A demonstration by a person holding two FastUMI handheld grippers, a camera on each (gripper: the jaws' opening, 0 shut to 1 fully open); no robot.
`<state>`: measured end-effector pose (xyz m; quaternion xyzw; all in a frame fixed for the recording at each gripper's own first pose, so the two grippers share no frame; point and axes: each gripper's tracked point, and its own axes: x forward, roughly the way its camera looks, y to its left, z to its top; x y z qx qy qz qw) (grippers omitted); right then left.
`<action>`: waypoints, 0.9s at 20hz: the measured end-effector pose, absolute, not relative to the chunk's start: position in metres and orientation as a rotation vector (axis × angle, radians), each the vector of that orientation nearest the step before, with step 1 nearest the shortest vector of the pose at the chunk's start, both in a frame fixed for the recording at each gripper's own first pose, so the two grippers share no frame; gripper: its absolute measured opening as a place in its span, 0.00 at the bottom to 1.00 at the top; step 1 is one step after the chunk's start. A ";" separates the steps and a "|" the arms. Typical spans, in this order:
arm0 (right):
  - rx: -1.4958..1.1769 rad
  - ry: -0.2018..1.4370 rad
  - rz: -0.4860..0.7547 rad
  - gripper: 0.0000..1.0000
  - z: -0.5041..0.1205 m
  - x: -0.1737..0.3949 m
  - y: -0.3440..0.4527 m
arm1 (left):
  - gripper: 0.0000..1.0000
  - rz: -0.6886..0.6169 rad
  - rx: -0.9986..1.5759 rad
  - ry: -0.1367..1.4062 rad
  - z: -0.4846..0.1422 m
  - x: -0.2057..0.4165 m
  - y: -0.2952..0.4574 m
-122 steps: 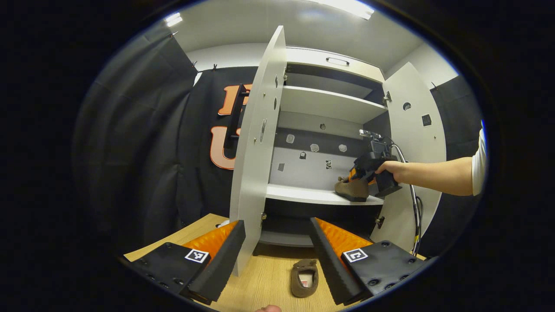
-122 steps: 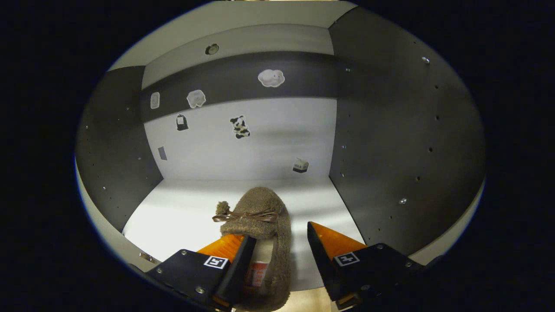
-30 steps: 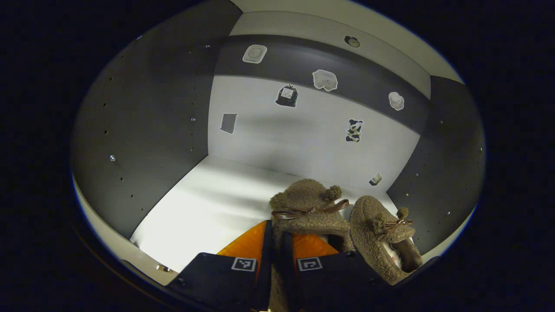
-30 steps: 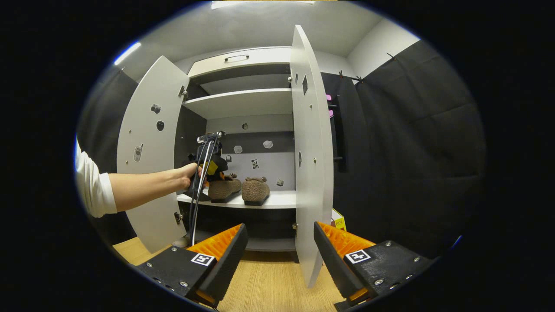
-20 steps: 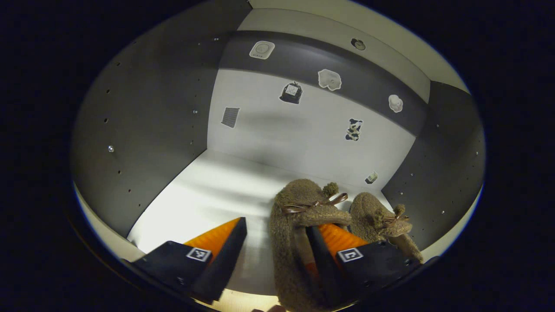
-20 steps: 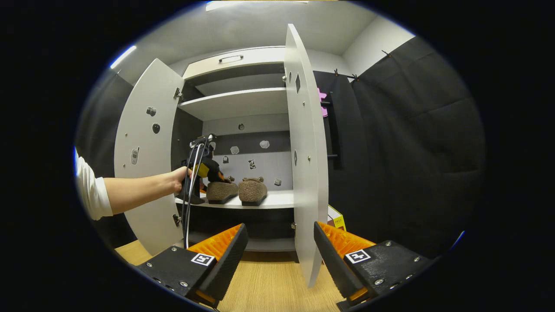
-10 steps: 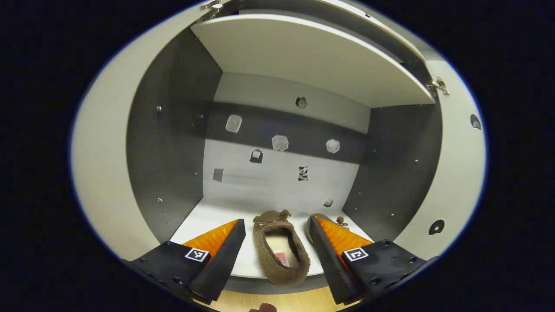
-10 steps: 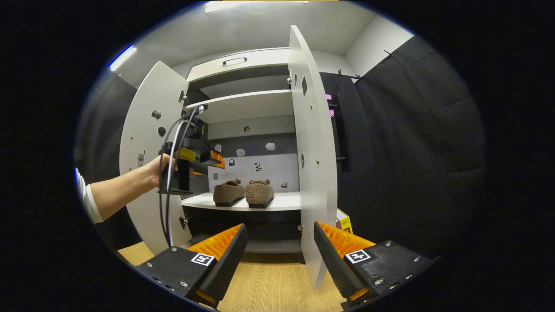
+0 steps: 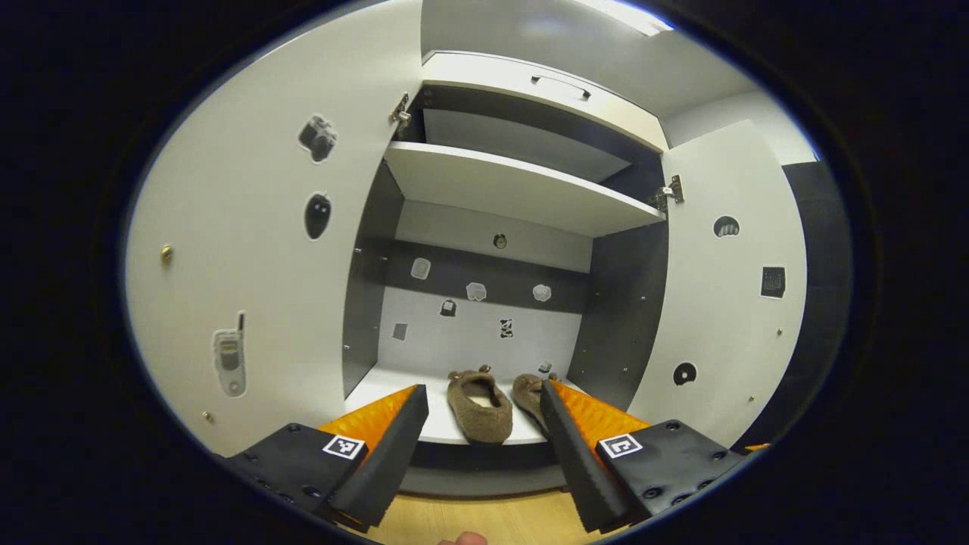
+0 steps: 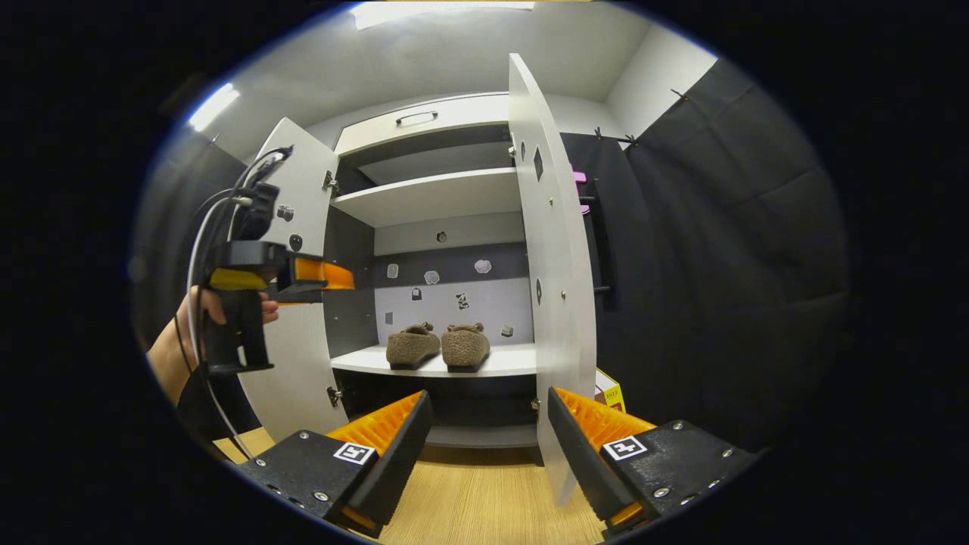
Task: Grab one shoe with the right hand and put it into the shoe cabinet, grab the other shoe with the left hand and put it into the shoe cabinet; then close the right door with the right hand and the left door with the left hand.
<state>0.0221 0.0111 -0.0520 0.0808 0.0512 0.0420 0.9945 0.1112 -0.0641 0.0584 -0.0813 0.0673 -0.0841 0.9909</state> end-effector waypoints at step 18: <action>0.106 -0.021 -0.198 0.93 0.011 0.043 -0.171 | 0.97 -0.113 -0.072 0.100 -0.051 -0.037 -0.051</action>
